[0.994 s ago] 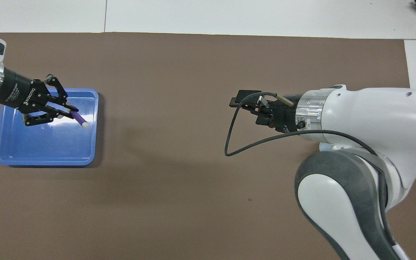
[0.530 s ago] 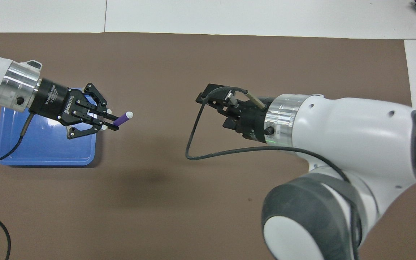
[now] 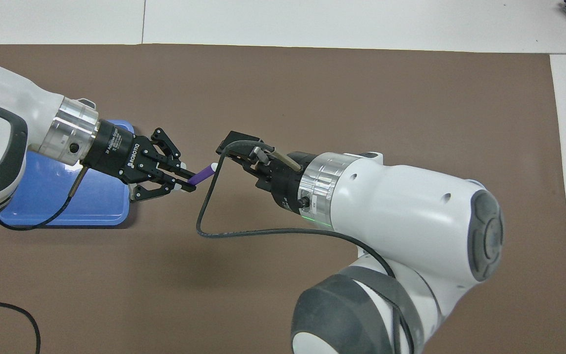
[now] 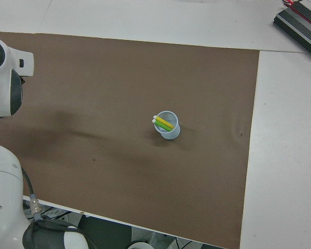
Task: Transfer and insert pens with both arms
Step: 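Grasp the purple pen with the right gripper from the left gripper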
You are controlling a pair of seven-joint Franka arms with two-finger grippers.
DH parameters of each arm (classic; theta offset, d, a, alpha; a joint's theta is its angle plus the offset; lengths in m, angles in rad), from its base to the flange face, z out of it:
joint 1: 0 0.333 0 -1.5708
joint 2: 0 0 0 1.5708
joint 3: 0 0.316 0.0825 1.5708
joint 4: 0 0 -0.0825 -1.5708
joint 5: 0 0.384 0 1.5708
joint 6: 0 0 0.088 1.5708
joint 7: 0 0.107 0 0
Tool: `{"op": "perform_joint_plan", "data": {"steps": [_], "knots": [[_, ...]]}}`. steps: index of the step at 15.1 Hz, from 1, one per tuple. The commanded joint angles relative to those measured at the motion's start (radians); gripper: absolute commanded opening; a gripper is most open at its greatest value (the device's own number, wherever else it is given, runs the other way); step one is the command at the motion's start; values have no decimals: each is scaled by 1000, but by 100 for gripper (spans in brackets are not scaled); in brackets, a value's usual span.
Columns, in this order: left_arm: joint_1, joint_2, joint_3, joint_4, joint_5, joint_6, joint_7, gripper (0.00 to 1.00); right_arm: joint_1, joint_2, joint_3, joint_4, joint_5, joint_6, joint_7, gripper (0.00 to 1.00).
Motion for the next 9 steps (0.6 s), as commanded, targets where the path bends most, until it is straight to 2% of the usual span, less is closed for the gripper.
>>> {"op": "perform_joint_plan", "data": {"steps": [1, 5, 7, 9], "knots": [[-17, -70, 16, -77, -45, 45, -10, 0, 5, 15, -1, 6, -103, -4, -21, 100], [-26, -80, 16, -93, -48, 67, -10, 0, 2, 12, -2, 6, -126, -62, -116, 99], [-26, -80, 16, -93, -63, 67, -11, 0, -1, 12, -2, 8, -126, -65, -126, 92], [-26, -80, 16, -91, -68, 68, -13, 0, 0, 12, -2, 8, -128, -65, -126, 81]]}}
